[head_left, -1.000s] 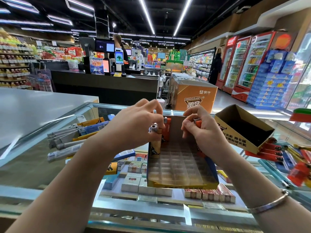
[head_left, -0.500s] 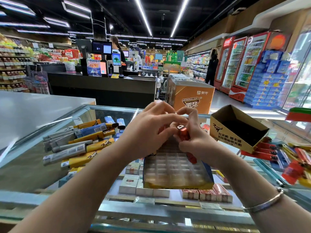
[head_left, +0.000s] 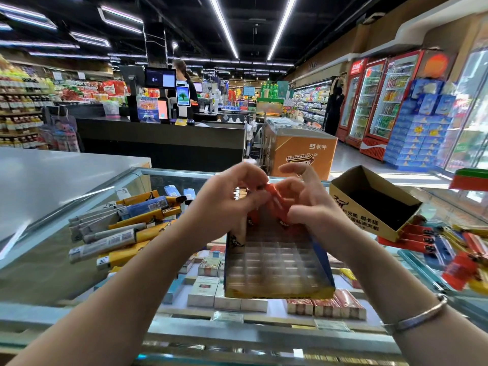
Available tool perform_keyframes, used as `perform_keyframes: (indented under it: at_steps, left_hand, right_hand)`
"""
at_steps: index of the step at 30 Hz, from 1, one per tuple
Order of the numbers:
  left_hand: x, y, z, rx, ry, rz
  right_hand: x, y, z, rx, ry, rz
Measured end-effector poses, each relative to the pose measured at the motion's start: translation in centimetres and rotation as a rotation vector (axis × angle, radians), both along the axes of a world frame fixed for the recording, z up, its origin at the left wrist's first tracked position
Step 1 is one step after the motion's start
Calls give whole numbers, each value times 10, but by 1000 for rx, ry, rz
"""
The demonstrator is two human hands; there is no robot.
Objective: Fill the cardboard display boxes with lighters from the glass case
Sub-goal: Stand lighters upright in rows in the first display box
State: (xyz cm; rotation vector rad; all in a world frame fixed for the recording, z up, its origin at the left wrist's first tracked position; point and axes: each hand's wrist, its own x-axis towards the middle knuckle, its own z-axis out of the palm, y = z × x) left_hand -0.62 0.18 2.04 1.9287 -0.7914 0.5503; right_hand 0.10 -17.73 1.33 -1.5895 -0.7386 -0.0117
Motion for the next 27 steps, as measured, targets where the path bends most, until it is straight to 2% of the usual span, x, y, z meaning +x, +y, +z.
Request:
perform_keyframes:
  at_steps: [2, 4, 6, 9, 11, 16, 27]
  left_hand:
    - [4, 3, 0, -86, -25, 64]
    - [7, 5, -1, -110, -48, 129]
    - [11, 6, -3, -127, -50, 152]
    - [14, 4, -6, -118, -33, 162]
    - [14, 1, -7, -37, -56, 192]
    - [15, -7, -5, 236, -208, 348]
    - [17, -8, 5, 461, -210, 395]
  right_hand:
    - [4, -2, 1, 78, -75, -192]
    - [11, -5, -1, 37, -165, -441]
    - [20, -9, -5, -40, -119, -578]
    - [29, -14, -15, -83, 120, -505]
    - [30, -14, -19, -124, 195, -449]
    - [32, -15, -21, -183, 161, -478]
    - [31, -16, -18, -214, 159, -477]
